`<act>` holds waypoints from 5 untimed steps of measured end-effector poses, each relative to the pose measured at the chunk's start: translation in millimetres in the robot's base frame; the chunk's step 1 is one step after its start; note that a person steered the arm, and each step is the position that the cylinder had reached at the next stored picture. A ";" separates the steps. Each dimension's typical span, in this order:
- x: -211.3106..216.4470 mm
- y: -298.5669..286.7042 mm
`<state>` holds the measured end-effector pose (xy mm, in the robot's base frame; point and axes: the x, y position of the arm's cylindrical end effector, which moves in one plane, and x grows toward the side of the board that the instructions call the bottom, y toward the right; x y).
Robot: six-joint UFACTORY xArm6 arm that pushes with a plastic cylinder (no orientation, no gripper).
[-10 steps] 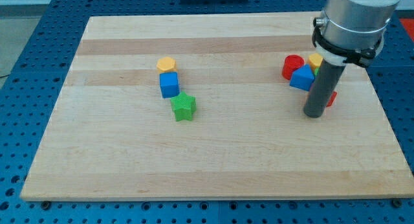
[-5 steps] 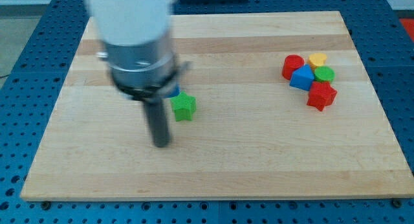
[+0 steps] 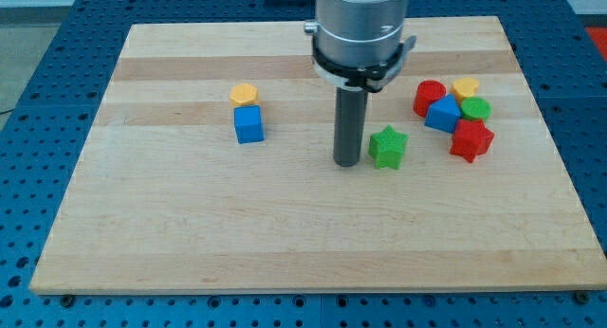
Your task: Move the green star towards the blue triangle
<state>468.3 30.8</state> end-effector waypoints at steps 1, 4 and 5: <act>4.0 12.3; 2.3 102.0; 8.7 95.6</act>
